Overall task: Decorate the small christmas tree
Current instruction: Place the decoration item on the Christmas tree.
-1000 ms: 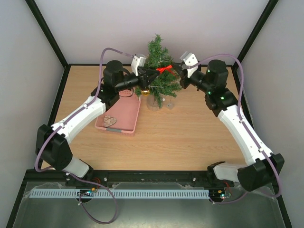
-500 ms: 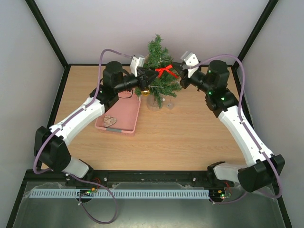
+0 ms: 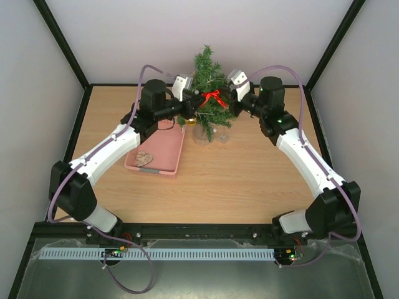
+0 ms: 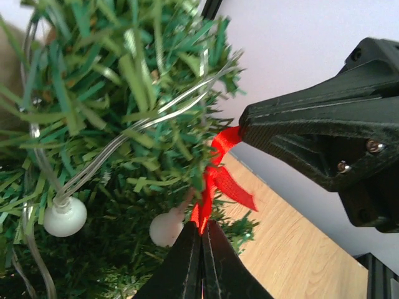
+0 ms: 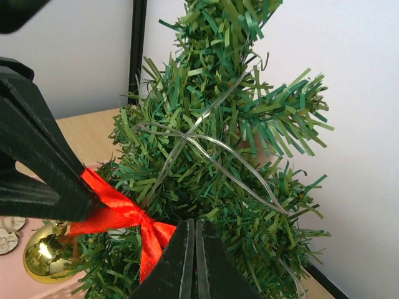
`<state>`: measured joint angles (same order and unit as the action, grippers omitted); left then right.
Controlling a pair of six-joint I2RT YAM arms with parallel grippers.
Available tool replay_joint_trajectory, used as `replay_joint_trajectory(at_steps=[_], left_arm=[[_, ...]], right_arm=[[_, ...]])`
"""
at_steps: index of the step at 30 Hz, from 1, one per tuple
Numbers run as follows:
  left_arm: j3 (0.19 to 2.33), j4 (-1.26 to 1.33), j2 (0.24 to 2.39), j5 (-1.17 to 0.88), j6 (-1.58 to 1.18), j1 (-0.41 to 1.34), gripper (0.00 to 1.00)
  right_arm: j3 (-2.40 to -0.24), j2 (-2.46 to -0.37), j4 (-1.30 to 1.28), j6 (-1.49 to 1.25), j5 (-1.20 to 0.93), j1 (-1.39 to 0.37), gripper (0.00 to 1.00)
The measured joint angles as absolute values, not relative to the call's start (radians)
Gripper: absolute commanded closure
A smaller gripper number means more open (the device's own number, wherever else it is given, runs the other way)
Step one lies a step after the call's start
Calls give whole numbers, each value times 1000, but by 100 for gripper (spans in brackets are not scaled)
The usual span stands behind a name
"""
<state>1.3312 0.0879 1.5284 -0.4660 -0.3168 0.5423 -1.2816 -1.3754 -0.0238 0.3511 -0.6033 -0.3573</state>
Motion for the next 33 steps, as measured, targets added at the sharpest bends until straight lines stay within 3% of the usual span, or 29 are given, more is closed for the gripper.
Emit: replay_joint_trajectory(at_steps=[9, 15, 29, 33], left_arm=[[1334, 57, 1555, -451, -295, 527, 97], [1334, 56, 1555, -451, -295, 527, 87], [1334, 53, 1554, -444, -295, 527, 75], [1334, 53, 1552, -444, -295, 527, 74]], right_arm=[[-1282, -1407, 12, 343, -611, -357, 98], [-1272, -1407, 43, 328, -610, -357, 93], [-1217, -1402, 76, 297, -602, -357, 91], [-1203, -1394, 81, 287, -594, -357, 84]])
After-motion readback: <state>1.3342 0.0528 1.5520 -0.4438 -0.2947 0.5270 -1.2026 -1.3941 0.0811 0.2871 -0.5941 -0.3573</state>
